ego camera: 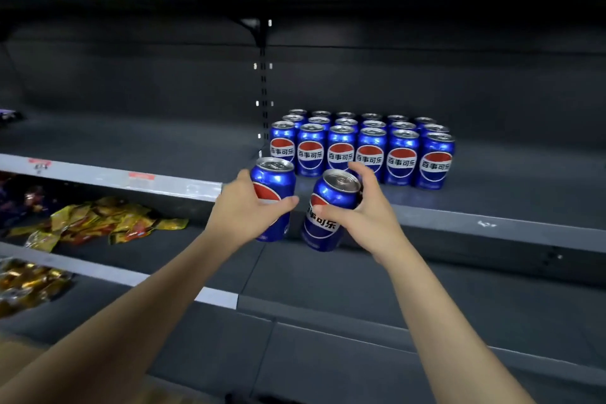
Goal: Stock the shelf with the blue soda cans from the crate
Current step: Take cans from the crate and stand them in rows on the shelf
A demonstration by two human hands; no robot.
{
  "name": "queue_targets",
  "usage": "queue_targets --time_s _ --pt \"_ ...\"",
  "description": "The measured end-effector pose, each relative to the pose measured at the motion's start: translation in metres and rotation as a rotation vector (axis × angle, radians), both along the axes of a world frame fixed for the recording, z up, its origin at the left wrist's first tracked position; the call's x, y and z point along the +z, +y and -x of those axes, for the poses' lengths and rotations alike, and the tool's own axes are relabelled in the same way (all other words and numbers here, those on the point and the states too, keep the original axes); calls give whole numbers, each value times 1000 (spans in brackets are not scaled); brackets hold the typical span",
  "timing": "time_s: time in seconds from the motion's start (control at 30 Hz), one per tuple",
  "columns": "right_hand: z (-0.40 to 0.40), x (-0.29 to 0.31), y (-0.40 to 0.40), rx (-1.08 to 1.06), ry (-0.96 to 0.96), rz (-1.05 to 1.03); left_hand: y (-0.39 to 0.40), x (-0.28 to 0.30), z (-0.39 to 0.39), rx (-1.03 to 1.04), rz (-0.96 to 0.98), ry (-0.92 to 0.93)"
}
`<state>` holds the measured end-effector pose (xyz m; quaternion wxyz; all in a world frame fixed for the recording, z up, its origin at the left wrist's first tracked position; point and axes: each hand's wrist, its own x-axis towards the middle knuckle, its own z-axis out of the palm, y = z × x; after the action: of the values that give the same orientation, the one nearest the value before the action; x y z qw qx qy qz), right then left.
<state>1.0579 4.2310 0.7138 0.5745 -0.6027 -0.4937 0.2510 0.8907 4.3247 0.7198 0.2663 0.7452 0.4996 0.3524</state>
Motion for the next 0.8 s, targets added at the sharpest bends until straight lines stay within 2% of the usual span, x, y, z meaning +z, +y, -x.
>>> queue_targets --time_s 0.33,0.6,0.8 --pt "-17 24 25 -30 64 -59 19 20 -24 -79 -29 -51" --pt "-34 52 77 109 9 -36 57 32 -38 15 28 -142" --pt "-48 53 110 153 11 -36 93 38 -49 53 44 -143"
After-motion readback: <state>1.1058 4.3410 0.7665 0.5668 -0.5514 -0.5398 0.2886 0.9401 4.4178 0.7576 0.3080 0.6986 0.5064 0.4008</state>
